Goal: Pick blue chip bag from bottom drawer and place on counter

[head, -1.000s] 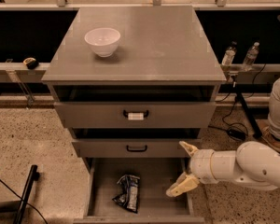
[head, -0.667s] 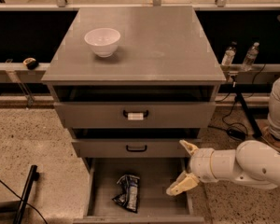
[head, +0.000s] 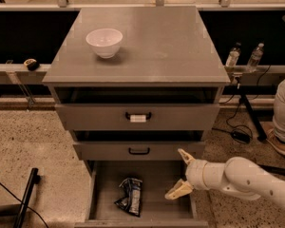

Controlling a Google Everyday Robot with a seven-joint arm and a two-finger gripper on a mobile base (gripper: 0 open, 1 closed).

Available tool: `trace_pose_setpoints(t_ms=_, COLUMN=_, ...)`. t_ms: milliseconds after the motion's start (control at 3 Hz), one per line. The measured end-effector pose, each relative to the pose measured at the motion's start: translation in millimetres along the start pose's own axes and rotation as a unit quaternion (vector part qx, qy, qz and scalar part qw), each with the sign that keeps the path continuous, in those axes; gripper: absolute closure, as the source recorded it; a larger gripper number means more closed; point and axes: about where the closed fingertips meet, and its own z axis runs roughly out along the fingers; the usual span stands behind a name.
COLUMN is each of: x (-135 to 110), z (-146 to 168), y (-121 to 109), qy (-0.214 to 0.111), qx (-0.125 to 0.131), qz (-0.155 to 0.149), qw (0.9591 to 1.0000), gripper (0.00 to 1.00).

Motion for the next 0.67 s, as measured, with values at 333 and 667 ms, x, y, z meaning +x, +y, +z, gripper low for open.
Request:
trace_pose_setpoints(t_ms=333, x=43, z=45, y=10, qy=-0.028, qx=-0.012, qz=-0.033, qw=0.9990, gripper=0.00)
trace_pose_setpoints(t_ms=667, x=73, z=77, y=-1, qy=-0.039, qx=-0.058, qz=-0.012, qw=0.9975, gripper=0.00)
